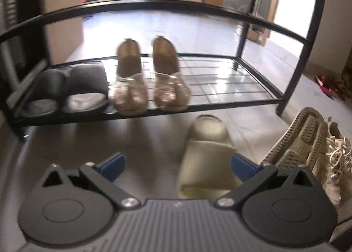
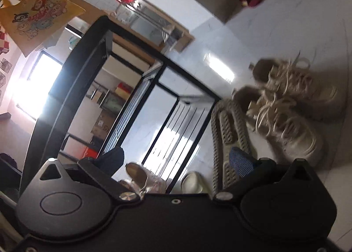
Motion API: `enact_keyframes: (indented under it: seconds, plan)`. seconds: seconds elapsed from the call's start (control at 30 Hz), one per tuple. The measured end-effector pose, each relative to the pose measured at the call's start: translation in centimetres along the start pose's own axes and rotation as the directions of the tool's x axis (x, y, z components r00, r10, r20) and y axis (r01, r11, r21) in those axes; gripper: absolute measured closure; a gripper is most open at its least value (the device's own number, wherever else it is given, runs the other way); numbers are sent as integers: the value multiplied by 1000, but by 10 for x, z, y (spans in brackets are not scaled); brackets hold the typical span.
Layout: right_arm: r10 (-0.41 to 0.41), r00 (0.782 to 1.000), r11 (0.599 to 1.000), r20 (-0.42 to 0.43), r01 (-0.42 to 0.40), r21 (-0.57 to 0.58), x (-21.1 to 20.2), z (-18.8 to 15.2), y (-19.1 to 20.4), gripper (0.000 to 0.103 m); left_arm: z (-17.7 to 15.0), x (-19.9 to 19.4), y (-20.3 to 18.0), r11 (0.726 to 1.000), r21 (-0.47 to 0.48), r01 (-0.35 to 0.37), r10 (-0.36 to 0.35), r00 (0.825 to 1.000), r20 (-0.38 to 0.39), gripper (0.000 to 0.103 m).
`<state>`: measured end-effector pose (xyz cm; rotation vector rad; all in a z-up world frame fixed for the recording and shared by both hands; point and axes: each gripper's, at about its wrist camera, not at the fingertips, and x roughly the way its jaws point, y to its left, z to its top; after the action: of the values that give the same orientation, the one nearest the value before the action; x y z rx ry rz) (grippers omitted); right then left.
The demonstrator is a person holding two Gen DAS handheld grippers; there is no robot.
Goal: Organize scattered shoes
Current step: 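Grasp the beige slide on the floor with the left gripper, then carry the beige slide toward the rack with the left gripper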
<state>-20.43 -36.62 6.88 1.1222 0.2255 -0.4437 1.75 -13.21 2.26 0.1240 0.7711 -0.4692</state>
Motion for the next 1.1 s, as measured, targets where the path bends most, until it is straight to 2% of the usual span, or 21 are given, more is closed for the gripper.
enact_keyframes:
  seconds: [0.13, 0.43, 0.67, 0.97, 1.1]
  plan:
    - [13, 999, 997, -41, -9, 82, 9, 4, -12, 0, 9, 32, -26, 996, 90, -15, 18, 999, -28, 1]
    - [52, 997, 996, -64, -47, 71, 15, -1, -10, 0, 5, 68, -51, 978, 209, -20, 24, 1000, -18, 1]
    - [67, 996, 994, -67, -60, 93, 19, -2, -11, 0, -7, 99, -53, 974, 222, -37, 51, 997, -54, 1]
    - [80, 995, 993, -66, -73, 97, 21, -3, -10, 0, -13, 122, -60, 980, 200, 11, 15, 992, -126, 0]
    - [82, 994, 992, -67, -75, 100, 23, -3, -11, 0, -12, 124, -59, 979, 201, 18, 7, 992, -126, 1]
